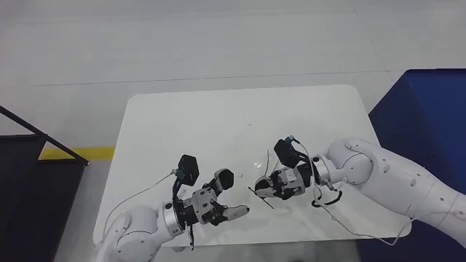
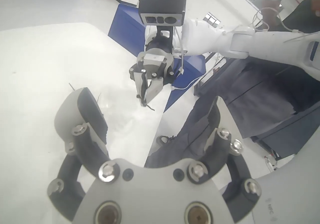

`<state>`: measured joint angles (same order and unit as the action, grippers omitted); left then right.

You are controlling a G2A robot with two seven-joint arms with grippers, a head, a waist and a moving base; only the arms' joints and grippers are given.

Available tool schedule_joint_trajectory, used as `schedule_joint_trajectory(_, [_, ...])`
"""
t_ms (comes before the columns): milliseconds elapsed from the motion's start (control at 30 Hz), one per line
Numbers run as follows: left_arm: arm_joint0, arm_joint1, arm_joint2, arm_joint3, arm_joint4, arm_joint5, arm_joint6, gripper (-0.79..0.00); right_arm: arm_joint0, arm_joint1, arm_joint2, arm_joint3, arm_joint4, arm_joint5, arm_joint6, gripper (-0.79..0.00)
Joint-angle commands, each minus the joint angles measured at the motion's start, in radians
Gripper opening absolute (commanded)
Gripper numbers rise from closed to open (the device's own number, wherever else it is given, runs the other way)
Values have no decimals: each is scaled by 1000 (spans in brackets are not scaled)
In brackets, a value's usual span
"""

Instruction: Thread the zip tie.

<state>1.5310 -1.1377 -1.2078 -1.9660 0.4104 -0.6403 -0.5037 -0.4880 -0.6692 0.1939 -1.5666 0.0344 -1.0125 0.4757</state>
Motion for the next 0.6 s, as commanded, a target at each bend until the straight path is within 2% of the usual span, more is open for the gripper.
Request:
schedule_joint_trajectory(0, [-35,1,3,9,30,13,-29,-413,-6,1,8,-2,10,0,16,-785])
schedule_joint_trajectory(200, [-52,0,45,9,110,49,-43,-456,-18,4,38,-10,29,0,60,-785])
schedule_joint_trajectory(300, [-52,-1,63,10,147,64,-23,-517,-27,5,53,-17,38,0,75,-785])
schedule_joint_trajectory(400, [-56,-1,70,16,150,66,-13,-634,-39,6,67,-20,40,0,86,-785])
schedule_joint_trajectory(467, [-56,0,72,16,152,67,-10,-668,-47,5,76,-18,42,0,90,-785])
schedule_joint_trajectory(500, [-55,0,73,15,151,66,-11,-714,-51,5,81,-17,42,0,92,-785])
schedule_joint_trajectory(567, [-53,2,71,13,151,63,-10,-745,-58,4,90,-15,42,0,95,-785])
